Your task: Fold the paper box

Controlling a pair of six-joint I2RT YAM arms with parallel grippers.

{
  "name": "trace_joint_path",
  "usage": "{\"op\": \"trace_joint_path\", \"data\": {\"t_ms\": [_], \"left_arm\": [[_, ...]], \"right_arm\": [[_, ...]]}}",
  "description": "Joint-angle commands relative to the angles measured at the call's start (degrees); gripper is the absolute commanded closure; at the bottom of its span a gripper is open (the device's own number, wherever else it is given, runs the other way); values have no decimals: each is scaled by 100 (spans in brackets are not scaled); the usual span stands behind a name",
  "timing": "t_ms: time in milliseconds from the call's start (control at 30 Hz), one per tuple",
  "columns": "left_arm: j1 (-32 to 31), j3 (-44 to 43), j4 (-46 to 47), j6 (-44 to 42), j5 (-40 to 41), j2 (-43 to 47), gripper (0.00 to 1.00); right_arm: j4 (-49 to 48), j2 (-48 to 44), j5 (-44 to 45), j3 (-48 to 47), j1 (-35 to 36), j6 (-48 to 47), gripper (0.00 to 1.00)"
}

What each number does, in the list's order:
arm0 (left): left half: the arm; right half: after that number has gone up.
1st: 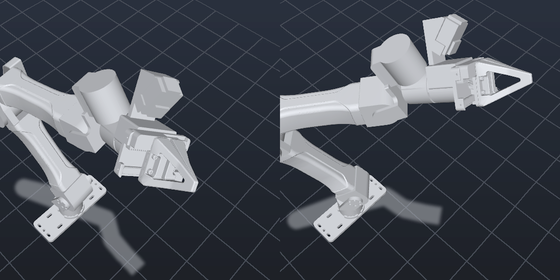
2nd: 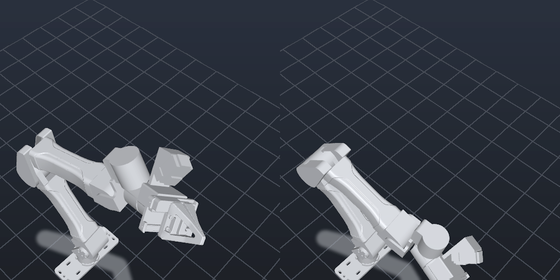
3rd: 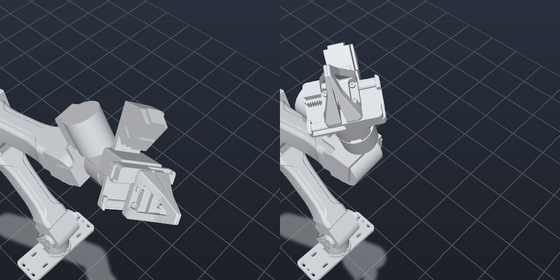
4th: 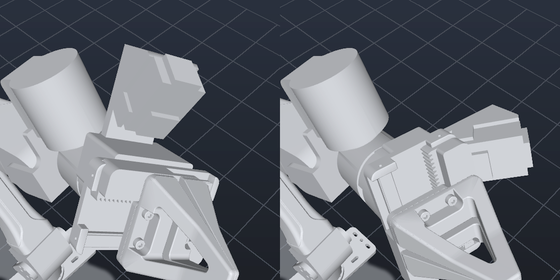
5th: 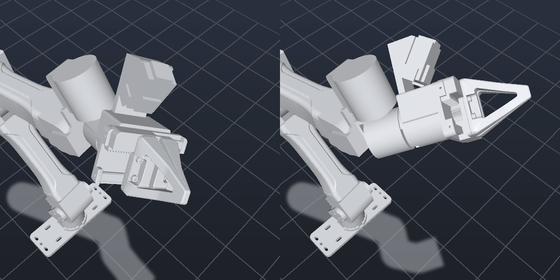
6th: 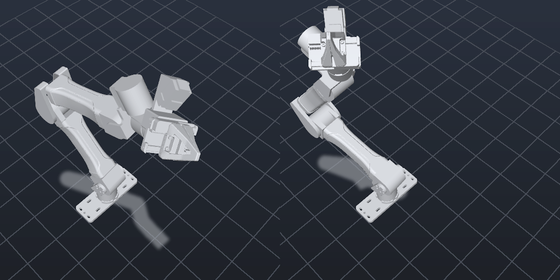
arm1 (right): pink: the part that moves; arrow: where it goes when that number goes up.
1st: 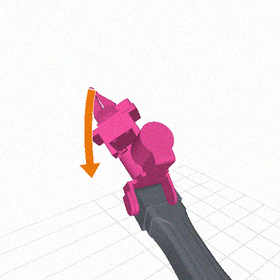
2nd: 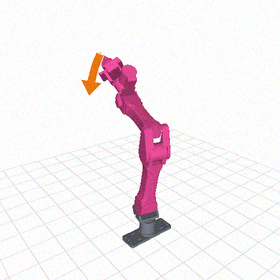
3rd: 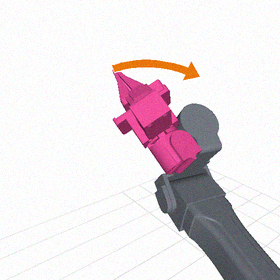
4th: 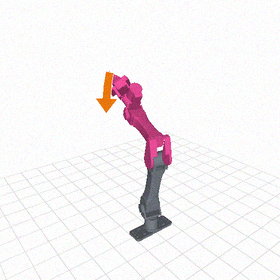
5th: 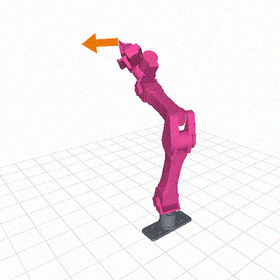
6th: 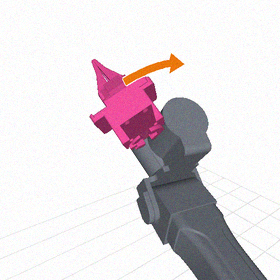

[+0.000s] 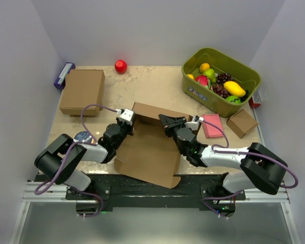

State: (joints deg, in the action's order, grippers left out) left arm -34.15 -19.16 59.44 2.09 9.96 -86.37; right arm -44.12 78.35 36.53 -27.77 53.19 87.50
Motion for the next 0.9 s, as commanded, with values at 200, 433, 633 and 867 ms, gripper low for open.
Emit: {"op": "trace_joint_path", "data": {"t_ms": [200,433,633,867], "left_arm": [[-100,-141,111,-121,16,6,78],[-92,-9,366,-94,-433,85,61],[-48,-18,446,-103,-810,50,48],[136,-9,463,-68,-1134,111,34]], "right_arm": [[474,-179,82,-88,34,-128,81],[553,-337,135,-1,34,-93,80],[597,-425,152,26,34,-84,80],[562,-443,161,61,42,-76,80]]}}
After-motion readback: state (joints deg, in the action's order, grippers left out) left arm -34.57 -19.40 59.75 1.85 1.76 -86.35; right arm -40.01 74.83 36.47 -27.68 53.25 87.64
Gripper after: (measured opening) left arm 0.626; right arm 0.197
